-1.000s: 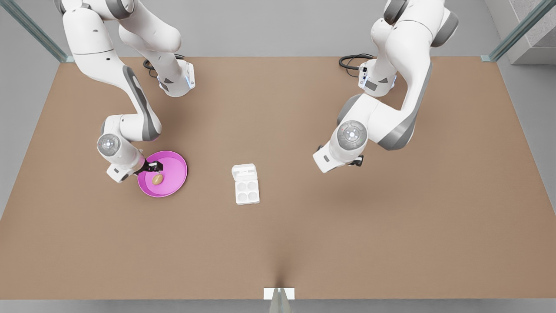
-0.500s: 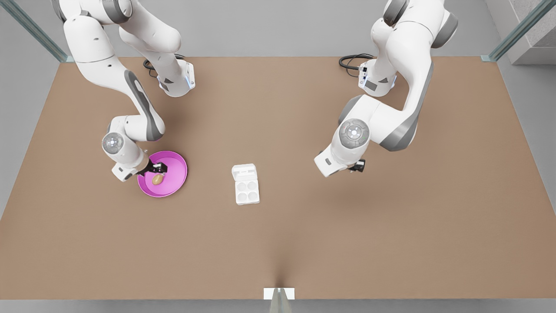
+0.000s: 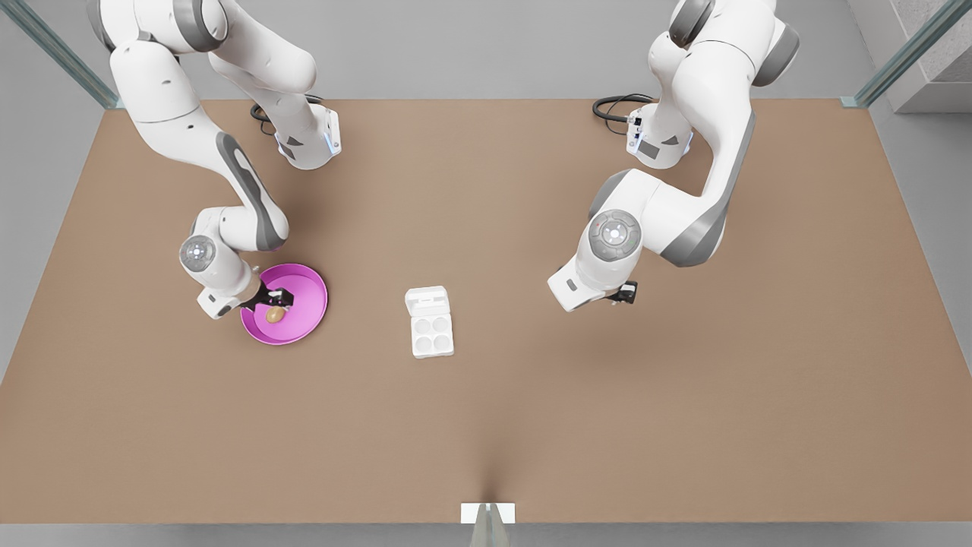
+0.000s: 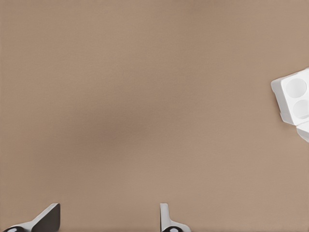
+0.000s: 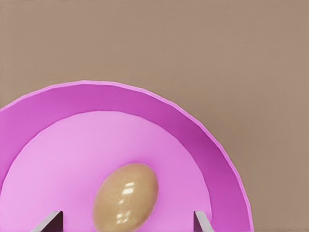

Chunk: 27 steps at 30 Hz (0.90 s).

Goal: Pack egg into the box and close the box lid

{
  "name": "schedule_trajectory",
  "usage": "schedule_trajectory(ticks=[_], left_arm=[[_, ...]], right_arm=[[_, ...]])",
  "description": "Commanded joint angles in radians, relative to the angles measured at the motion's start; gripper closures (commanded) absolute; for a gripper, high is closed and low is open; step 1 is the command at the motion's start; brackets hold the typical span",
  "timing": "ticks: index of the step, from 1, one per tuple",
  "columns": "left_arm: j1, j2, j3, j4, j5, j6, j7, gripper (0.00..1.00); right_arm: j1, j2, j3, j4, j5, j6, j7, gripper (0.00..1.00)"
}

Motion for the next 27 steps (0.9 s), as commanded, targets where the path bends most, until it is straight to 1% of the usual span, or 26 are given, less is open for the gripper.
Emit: schedule_trajectory(ticks=[1,8,18,19,20,22,27], left_arm=[[-0.002,-0.001,0.000,0.004,0.001,0.002,-0.005,0.00],[-0.008,0.013,-0.003,0.007,0.004,0.022,-0.005,0.00],[-0.009,0.017,-0.002,0.005,0.019,0.025,-0.004,0.00],[-0.009,0.017,-0.002,0.004,0.019,0.026,-0.004,0.00],[-0.009,0.017,-0.002,0.004,0.019,0.025,-0.004,0.00],[-0.009,0.017,-0.002,0.002,0.019,0.026,-0.004,0.00],[-0.009,0.022,-0.002,0.005,0.019,0.025,-0.005,0.00]], right_arm=[[-0.001,0.003,0.001,-0.001,0.029,0.025,0.052,0.00],[0.008,0.029,0.001,-0.001,0.078,0.050,0.062,0.00],[0.016,0.036,-0.001,-0.004,0.070,0.071,0.059,0.00],[0.014,0.035,-0.001,-0.004,0.070,0.070,0.059,0.17],[0.016,0.026,-0.001,-0.007,0.070,0.068,0.057,0.31],[0.016,0.024,-0.001,-0.018,0.067,0.071,0.057,0.34],[0.019,0.029,-0.002,-0.024,0.066,0.088,0.059,0.34]])
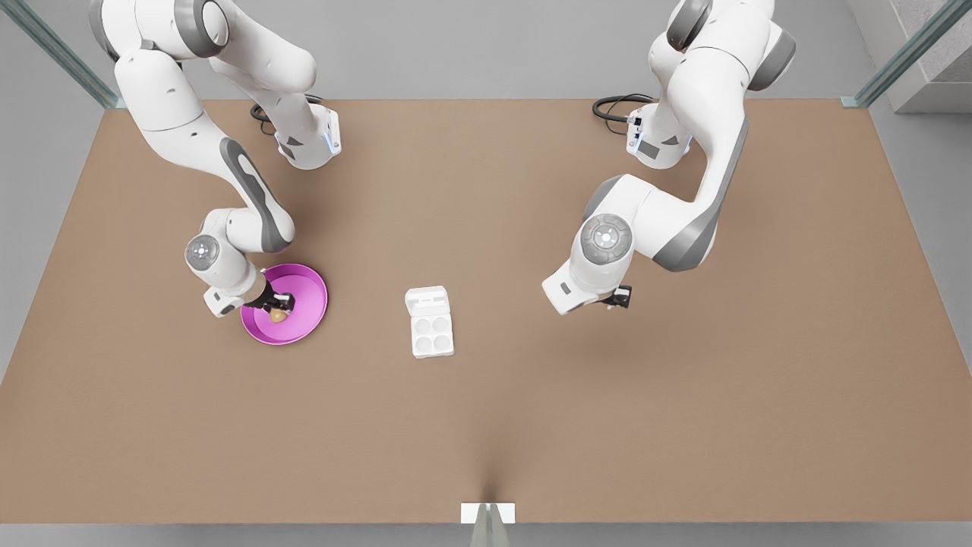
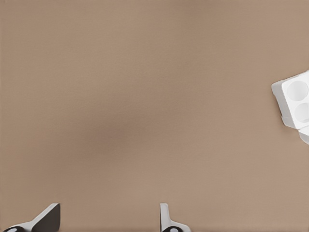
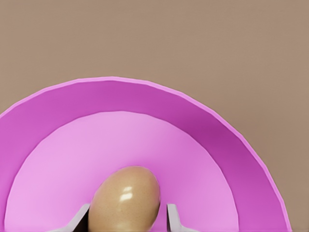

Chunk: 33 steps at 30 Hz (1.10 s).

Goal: Pack egg into the box and close the box lid

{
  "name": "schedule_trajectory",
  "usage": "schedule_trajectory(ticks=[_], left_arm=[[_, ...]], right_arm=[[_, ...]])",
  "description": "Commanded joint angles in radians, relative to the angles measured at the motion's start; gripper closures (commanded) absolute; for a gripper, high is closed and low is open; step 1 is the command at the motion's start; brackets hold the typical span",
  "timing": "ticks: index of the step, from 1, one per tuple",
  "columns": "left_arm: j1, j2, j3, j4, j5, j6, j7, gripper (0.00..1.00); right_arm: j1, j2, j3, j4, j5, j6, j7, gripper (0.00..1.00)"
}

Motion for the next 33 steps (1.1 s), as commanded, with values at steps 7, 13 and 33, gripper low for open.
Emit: schedule_trajectory(ticks=[7,13,33], left_arm=[[-0.001,-0.001,0.000,0.001,0.001,0.000,-0.002,0.00],[0.002,-0.001,0.000,0.001,0.001,0.000,-0.002,0.00],[0.111,-0.029,0.004,-0.007,-0.003,-0.035,0.007,0.00]], right_arm=[[0.005,-0.006,0.000,-0.016,-0.001,0.020,0.011,0.48],[0.017,-0.124,0.003,0.004,-0.003,-0.146,0.009,0.50],[0.873,0.221,-0.362,0.772,0.214,-0.683,0.523,0.49]])
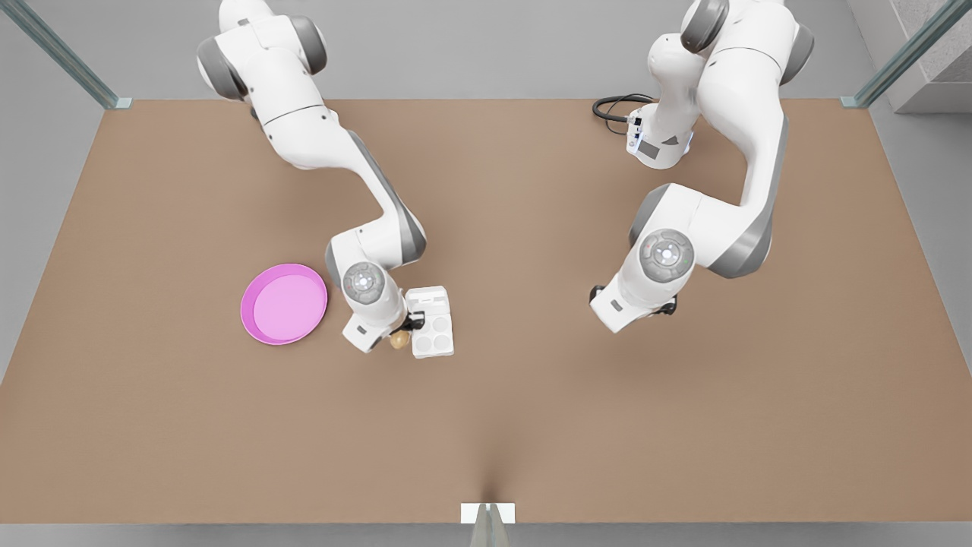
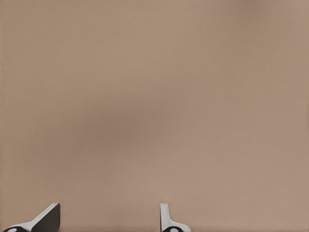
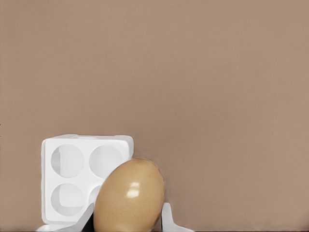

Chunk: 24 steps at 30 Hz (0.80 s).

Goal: Pack egg into the box and close the box lid

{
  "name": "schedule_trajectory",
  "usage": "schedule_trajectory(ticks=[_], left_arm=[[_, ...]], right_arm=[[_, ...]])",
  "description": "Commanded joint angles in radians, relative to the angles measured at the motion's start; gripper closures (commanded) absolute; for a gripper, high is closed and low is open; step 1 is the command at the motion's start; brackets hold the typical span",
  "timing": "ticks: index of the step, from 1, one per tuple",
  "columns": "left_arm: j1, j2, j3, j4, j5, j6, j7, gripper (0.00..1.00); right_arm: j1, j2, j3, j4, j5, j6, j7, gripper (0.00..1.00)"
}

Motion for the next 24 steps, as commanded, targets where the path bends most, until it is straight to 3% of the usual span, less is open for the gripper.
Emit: schedule_trajectory(ticks=[1,8,9,12,14,15,16,17,18,20,22,24], left_arm=[[0.000,0.000,0.000,-0.001,0.001,-0.010,0.002,0.00],[0.006,0.003,0.000,-0.001,-0.001,-0.010,-0.004,0.00],[0.006,0.005,0.000,-0.001,-0.002,-0.010,-0.006,0.00],[0.006,0.006,0.000,-0.004,-0.001,-0.011,-0.007,0.00],[-0.016,0.002,-0.010,-0.013,-0.005,-0.030,-0.069,0.00],[-0.048,-0.034,-0.048,-0.055,-0.010,-0.042,-0.150,0.00],[-0.049,-0.037,-0.121,-0.065,-0.008,-0.042,-0.279,0.00],[-0.052,-0.040,-0.155,-0.085,-0.008,-0.036,-0.339,0.00],[-0.086,-0.034,-0.198,-0.084,-0.001,-0.028,-0.460,0.00],[-0.218,0.011,-0.197,-0.072,0.002,0.110,-0.704,0.00],[-0.302,0.083,-0.197,-0.067,0.007,0.269,-0.857,0.00],[-0.367,0.135,-0.187,-0.062,0.068,0.341,-0.994,0.00]], right_arm=[[0.003,0.000,-0.002,0.005,0.023,-0.078,0.298,0.49],[0.088,0.106,-0.022,0.095,0.063,-0.081,0.378,0.48],[0.092,0.115,-0.020,0.103,0.064,-0.079,0.376,0.00],[0.097,0.080,-0.014,0.071,0.064,-0.113,0.376,0.00],[0.079,-0.027,-0.013,-0.056,0.054,-0.121,0.370,0.00],[0.005,-0.093,0.009,-0.133,0.031,-0.118,0.340,0.00],[-0.199,-0.152,0.145,-0.205,-0.054,-0.116,0.275,0.00],[-0.539,-0.162,0.395,-0.230,-0.182,-0.121,0.223,0.00],[-0.825,-0.149,0.534,-0.228,-0.290,-0.133,0.085,0.00],[-1.046,-0.155,0.517,-0.169,-0.304,-0.234,-0.234,0.00],[-1.044,-0.294,0.385,-0.139,-0.305,-0.348,-0.585,0.00],[-1.053,-0.299,0.391,0.101,-0.295,-0.530,-0.595,0.00]])
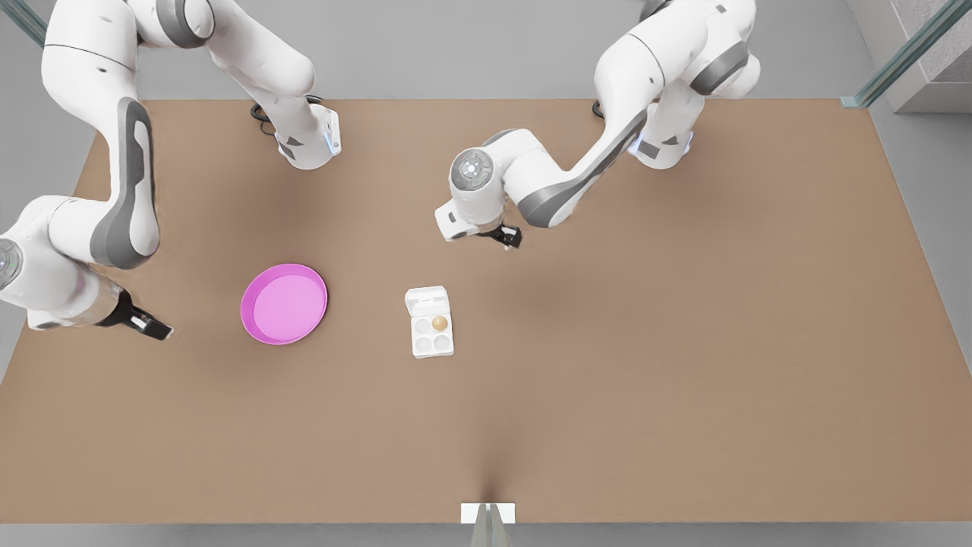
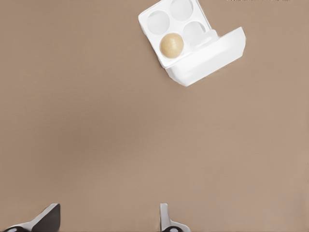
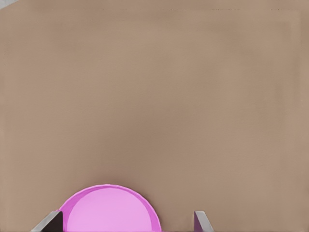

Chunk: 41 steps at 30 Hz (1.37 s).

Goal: Pack egg into the box and close the box lid

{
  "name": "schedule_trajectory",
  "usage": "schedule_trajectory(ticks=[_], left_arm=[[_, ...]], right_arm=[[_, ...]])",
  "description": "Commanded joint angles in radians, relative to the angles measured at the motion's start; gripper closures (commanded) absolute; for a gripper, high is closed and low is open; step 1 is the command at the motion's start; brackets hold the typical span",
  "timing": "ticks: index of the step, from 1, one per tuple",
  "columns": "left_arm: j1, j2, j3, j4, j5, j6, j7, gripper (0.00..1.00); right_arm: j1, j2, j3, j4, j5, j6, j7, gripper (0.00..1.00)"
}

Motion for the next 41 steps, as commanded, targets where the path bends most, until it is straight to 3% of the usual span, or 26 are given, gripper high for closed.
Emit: schedule_trajectory(ticks=[1,2,4,5,9,12,18,21,23,24,25,26,27,28,32,35,41], left_arm=[[-0.047,0.045,0.002,0.007,0.062,0.220,-0.744,0.00],[-0.066,0.057,0.002,0.009,0.070,0.222,-0.758,0.00],[-0.099,0.118,0.002,0.018,0.140,0.271,-0.817,0.00],[-0.109,0.158,0.004,0.019,0.191,0.324,-0.869,0.00],[-0.133,0.279,0.068,0.159,0.232,0.343,-0.864,0.00],[-0.141,0.339,0.149,0.240,0.234,0.372,-0.821,0.00],[-0.129,0.336,0.198,0.312,0.226,0.381,-0.757,0.00],[-0.052,0.206,0.186,0.322,0.179,0.041,-0.446,0.00],[0.183,0.010,0.188,0.230,0.174,-0.177,-0.028,0.00],[0.305,-0.069,0.183,0.101,0.174,-0.191,0.163,0.00],[0.446,-0.076,0.148,0.111,0.101,-0.228,0.403,0.00],[0.784,-0.131,-0.014,0.095,-0.133,-0.232,0.609,0.00],[0.904,-0.360,-0.059,-0.182,-0.133,-0.058,0.593,0.00],[0.962,-0.474,-0.061,-0.349,-0.131,0.042,0.576,0.00],[0.953,-0.483,-0.064,-0.349,-0.131,-0.045,0.573,0.00],[0.954,-0.540,-0.128,-0.329,-0.133,-0.117,0.573,0.00],[0.945,-0.440,-0.130,-0.194,-0.133,-0.150,0.581,0.00]], right_arm=[[0.002,-0.046,-0.003,0.082,-0.030,-0.243,-0.607,0.00],[0.010,-0.082,-0.003,0.085,-0.027,-0.246,-0.618,0.00],[0.279,-0.253,-0.237,0.055,0.107,-0.328,-0.609,0.00],[0.346,-0.256,-0.301,0.056,0.133,-0.323,-0.606,0.00],[0.410,-0.216,-0.308,0.067,0.186,-0.305,-0.604,0.00],[0.411,-0.210,-0.192,0.090,0.171,-0.309,-0.502,0.00],[0.450,-0.185,-0.161,0.128,0.170,-0.306,-0.417,0.00],[0.439,-0.187,-0.167,0.128,0.170,-0.311,-0.417,0.00],[0.441,-0.184,-0.170,0.128,0.170,-0.306,-0.416,0.00],[0.442,-0.182,-0.169,0.128,0.171,-0.306,-0.416,0.00],[0.445,-0.185,-0.167,0.131,0.170,-0.308,-0.414,0.00],[0.439,-0.182,-0.170,0.151,0.171,-0.306,-0.417,0.00],[0.445,-0.167,-0.172,0.183,0.165,-0.309,-0.419,0.00],[0.438,-0.165,-0.172,0.184,0.136,-0.312,-0.417,0.00],[0.419,-0.167,-0.175,0.184,0.105,-0.308,-0.416,0.00],[0.410,-0.165,-0.175,0.184,0.102,-0.282,-0.417,0.00],[0.413,-0.152,-0.172,0.180,0.085,-0.223,-0.417,0.00]])
